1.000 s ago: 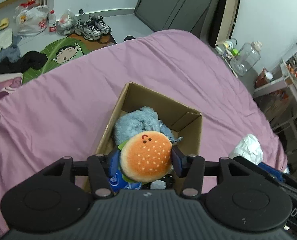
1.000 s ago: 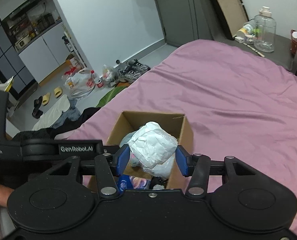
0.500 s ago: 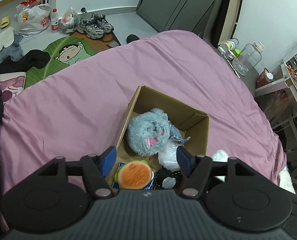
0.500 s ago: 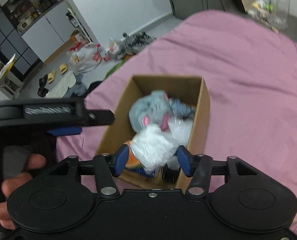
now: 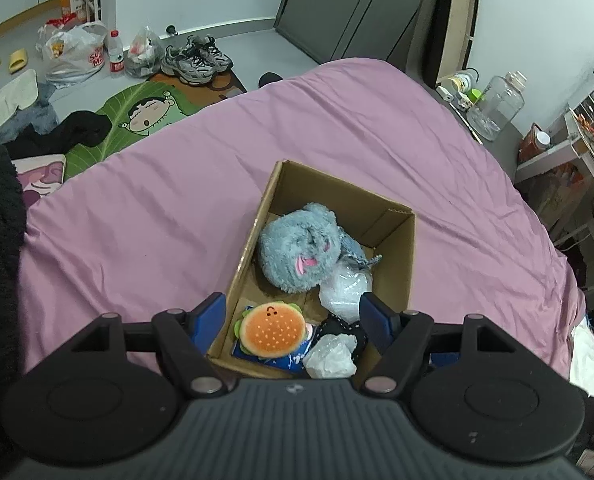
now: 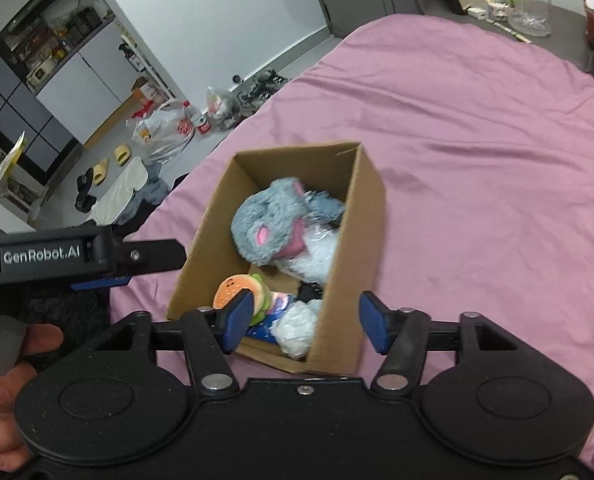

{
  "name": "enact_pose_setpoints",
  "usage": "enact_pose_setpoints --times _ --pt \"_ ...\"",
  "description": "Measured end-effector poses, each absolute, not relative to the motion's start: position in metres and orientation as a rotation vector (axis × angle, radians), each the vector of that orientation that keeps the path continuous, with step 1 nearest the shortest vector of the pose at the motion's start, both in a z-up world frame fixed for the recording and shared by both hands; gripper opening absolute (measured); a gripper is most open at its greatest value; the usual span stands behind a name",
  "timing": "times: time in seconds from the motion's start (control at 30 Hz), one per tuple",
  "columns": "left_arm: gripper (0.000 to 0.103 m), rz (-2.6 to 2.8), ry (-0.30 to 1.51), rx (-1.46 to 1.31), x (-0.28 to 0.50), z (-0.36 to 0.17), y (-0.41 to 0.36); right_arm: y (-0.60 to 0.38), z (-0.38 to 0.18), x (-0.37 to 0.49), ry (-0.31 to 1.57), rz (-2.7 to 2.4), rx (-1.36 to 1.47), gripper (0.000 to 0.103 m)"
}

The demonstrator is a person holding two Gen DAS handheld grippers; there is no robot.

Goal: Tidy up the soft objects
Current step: 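Open both tools to drop the burger plush and tissue into the box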

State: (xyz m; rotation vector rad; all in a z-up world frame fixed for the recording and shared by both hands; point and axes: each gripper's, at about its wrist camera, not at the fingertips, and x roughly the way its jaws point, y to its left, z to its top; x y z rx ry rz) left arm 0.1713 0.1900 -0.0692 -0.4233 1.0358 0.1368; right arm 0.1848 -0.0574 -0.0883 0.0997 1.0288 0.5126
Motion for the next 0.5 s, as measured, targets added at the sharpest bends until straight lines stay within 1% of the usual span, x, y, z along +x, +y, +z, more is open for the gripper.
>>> enact_pose_setpoints --times 0.07,0.13,0.27,0.33,0.37,0.47,0.5 --pt "0.073 0.133 1.040 -0.413 0.170 -0.067 0.183 -0.067 -0.085 0.184 1.016 0.504 0.103 0.063" --pt "0.080 0.133 1.043 -0.398 0.169 -0.065 0.175 -0.078 -0.081 0.183 1.007 0.491 0.115 0.068" --pt "0.084 0.136 1.041 -0.348 0.167 -0.060 0.157 -0.104 -0.074 0.181 0.982 0.460 0.133 0.077" --pt "0.085 0.134 1.041 -0.333 0.165 -0.057 0.148 -0.117 -0.069 0.180 0.969 0.447 0.141 0.084" --pt "0.085 0.134 1.040 -0.325 0.164 -0.055 0.143 -0.124 -0.066 0.178 0.961 0.440 0.146 0.086" --pt "0.090 0.126 1.024 -0.298 0.159 -0.048 0.127 -0.141 -0.058 0.173 0.940 0.427 0.150 0.095" --pt "0.091 0.126 1.022 -0.287 0.158 -0.046 0.123 -0.145 -0.056 0.171 0.932 0.424 0.147 0.100"
